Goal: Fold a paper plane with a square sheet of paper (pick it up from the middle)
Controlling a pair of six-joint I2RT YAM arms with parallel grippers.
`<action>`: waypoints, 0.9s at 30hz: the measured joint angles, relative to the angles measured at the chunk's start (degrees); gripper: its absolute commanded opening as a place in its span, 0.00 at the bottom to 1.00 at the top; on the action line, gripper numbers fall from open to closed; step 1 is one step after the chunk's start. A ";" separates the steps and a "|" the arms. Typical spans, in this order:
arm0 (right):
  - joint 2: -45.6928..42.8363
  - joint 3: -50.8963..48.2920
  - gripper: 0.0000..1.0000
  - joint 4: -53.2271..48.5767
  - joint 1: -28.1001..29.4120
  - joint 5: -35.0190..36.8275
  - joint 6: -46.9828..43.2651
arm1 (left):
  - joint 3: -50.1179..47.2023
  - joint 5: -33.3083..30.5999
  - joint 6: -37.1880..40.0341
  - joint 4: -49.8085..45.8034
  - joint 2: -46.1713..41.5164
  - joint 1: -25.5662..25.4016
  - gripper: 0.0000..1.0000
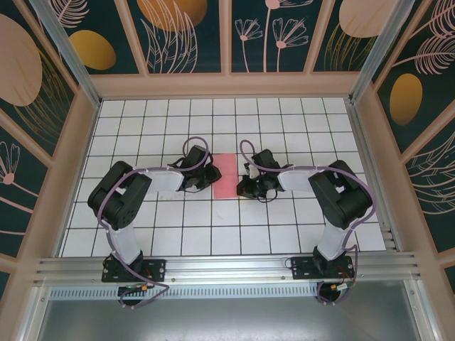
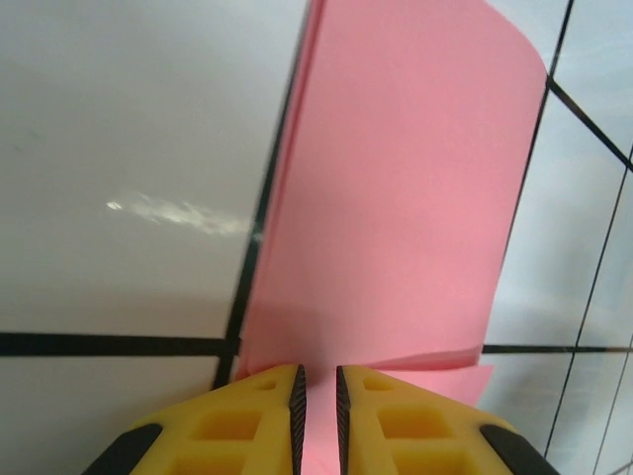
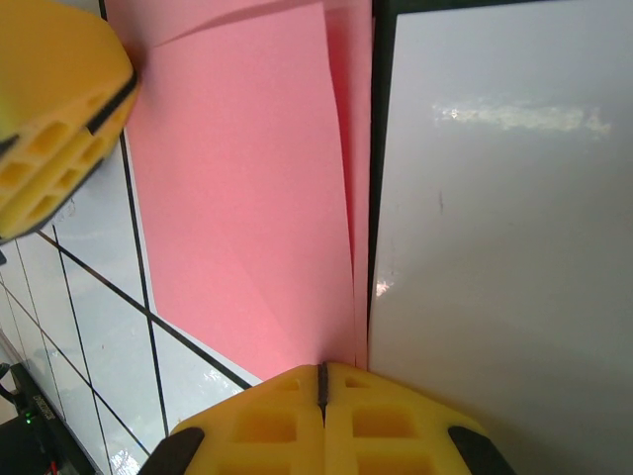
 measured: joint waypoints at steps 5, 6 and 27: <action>0.00 0.00 0.02 0.00 0.00 0.00 0.00 | -0.28 -1.11 1.68 -1.07 -0.79 2.12 0.21; 0.00 0.00 0.02 0.00 0.00 0.00 0.00 | -0.28 -1.22 2.12 -1.29 -1.03 2.45 0.21; 0.09 -0.04 0.02 0.31 -0.42 -1.29 0.04 | -3.85 4.55 2.40 7.50 -5.16 -3.02 0.14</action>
